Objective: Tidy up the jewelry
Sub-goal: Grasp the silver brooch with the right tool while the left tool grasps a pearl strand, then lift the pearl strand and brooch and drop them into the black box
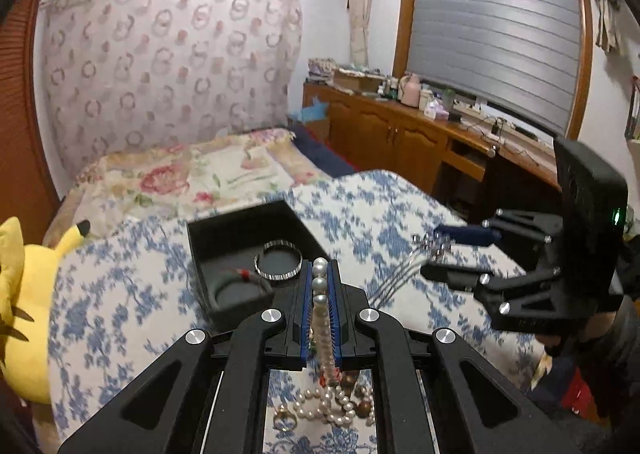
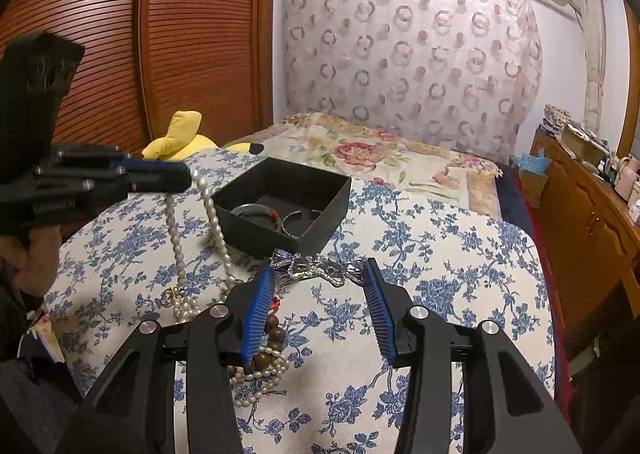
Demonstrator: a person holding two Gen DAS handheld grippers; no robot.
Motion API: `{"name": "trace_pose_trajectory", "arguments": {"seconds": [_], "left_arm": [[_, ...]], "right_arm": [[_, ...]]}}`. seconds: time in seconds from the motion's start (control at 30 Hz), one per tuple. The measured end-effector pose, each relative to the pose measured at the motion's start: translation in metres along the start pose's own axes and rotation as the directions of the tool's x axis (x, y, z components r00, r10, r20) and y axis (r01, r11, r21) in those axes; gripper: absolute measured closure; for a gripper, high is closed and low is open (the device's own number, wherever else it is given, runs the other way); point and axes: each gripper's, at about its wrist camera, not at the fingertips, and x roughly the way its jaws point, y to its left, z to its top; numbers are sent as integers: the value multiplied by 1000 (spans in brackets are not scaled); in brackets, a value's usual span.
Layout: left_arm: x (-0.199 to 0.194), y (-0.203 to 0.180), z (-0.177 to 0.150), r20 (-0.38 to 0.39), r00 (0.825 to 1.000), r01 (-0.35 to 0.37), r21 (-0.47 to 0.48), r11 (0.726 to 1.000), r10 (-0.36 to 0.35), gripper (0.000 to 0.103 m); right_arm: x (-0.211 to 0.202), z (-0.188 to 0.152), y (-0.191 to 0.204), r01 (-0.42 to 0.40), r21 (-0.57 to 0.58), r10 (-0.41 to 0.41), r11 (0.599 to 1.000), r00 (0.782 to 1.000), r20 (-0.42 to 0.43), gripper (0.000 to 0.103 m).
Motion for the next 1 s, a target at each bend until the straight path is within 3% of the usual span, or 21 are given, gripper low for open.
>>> {"name": "trace_pose_trajectory", "arguments": {"seconds": [0.53,1.0], "left_arm": [[-31,13,59,104,993,-61,3,998,61,96],[-25,36,116,142,980,-137,-9,991,137,96]], "right_arm": [[-9,28,4,4,-23,-2,1000,998,60,55],[9,56,-1,18,-23,-16,1000,996,88,55]]}}
